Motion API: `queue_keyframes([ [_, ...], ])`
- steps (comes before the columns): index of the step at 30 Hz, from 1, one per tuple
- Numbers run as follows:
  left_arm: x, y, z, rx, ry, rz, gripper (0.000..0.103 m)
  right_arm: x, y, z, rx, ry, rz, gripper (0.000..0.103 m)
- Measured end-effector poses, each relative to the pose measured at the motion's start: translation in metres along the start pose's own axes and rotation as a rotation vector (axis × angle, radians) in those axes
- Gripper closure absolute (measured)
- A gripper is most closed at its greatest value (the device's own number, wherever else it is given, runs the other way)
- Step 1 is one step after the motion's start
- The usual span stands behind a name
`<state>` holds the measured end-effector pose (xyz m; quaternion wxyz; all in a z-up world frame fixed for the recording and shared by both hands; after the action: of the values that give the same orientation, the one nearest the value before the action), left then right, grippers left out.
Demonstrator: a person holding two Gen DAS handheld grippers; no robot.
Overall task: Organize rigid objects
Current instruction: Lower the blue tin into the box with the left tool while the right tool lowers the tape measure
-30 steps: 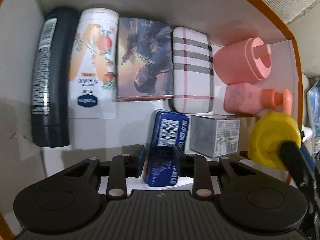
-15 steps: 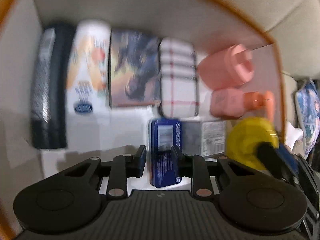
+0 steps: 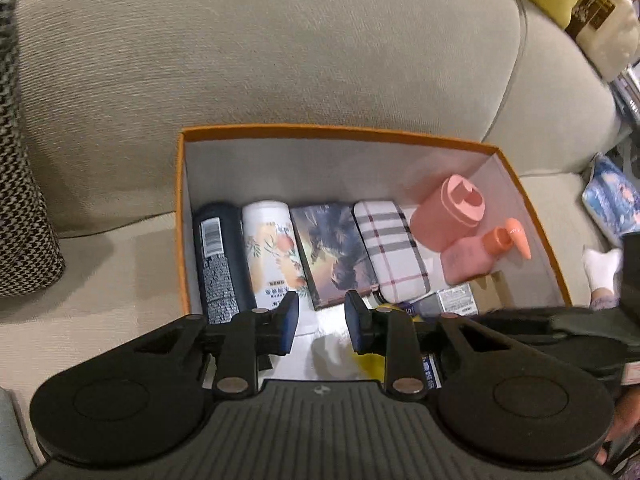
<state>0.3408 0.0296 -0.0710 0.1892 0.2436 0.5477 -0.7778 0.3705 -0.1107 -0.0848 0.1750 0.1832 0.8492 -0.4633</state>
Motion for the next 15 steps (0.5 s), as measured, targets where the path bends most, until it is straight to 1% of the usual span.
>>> queue_keyframes([
  [1, 0.0, -0.002, 0.0, -0.002, 0.004, 0.009, 0.07, 0.002, 0.007, -0.003, 0.001, 0.015, -0.018, 0.083],
  [2, 0.001, -0.002, 0.001, -0.001, 0.009, 0.015, 0.066, 0.005, 0.011, -0.007, 0.003, 0.023, -0.027, 0.083],
  [3, 0.002, -0.001, 0.001, 0.003, 0.01, 0.02, 0.065, 0.006, 0.016, -0.01, 0.01, 0.03, -0.037, 0.083],
  [6, 0.004, -0.003, -0.001, 0.01, 0.006, 0.028, 0.065, 0.012, 0.029, -0.016, 0.031, 0.053, -0.059, 0.083],
  [11, 0.005, -0.007, -0.001, 0.026, -0.002, 0.038, 0.064, 0.017, 0.034, -0.023, 0.097, -0.018, -0.068, 0.081],
  [13, 0.005, -0.008, -0.001, 0.026, -0.006, 0.046, 0.063, 0.015, 0.032, -0.023, 0.137, -0.046, -0.068, 0.077],
  [15, 0.005, -0.01, 0.0, 0.031, -0.013, 0.052, 0.063, 0.013, 0.031, -0.018, 0.165, -0.066, -0.071, 0.076],
])
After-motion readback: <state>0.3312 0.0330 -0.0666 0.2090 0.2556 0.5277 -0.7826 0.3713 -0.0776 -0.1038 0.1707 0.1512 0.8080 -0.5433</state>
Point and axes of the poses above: each gripper's, at about its wrist camera, not at the fingertips, and y roughly the way its jaws point, z to its right, x to its underside, the point moved 4 cm from there along y, roughly the way its jaws point, and after that the axes turned 13 degrees about z, right-handed, at the moved point
